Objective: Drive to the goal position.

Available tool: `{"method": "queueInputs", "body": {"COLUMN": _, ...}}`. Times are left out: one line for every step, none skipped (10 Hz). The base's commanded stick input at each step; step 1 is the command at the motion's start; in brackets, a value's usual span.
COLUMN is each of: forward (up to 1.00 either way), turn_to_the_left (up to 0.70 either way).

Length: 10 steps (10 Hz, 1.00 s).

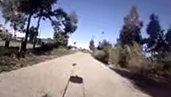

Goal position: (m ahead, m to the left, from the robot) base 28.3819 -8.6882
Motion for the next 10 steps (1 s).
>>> {"method": "queueInputs", "body": {"forward": 0.98, "turn_to_the_left": 0.00}}
{"method": "queueInputs", "body": {"forward": 0.98, "turn_to_the_left": 0.00}}
{"method": "queueInputs", "body": {"forward": 0.98, "turn_to_the_left": 0.00}}
{"method": "queueInputs", "body": {"forward": 0.98, "turn_to_the_left": 0.00}}
{"method": "queueInputs", "body": {"forward": 0.98, "turn_to_the_left": 0.00}}
{"method": "queueInputs", "body": {"forward": 0.98, "turn_to_the_left": 0.00}}
{"method": "queueInputs", "body": {"forward": 0.98, "turn_to_the_left": 0.00}}
{"method": "queueInputs", "body": {"forward": 0.98, "turn_to_the_left": 0.00}}
{"method": "queueInputs", "body": {"forward": 0.98, "turn_to_the_left": 0.00}}
{"method": "queueInputs", "body": {"forward": 0.98, "turn_to_the_left": 0.00}}
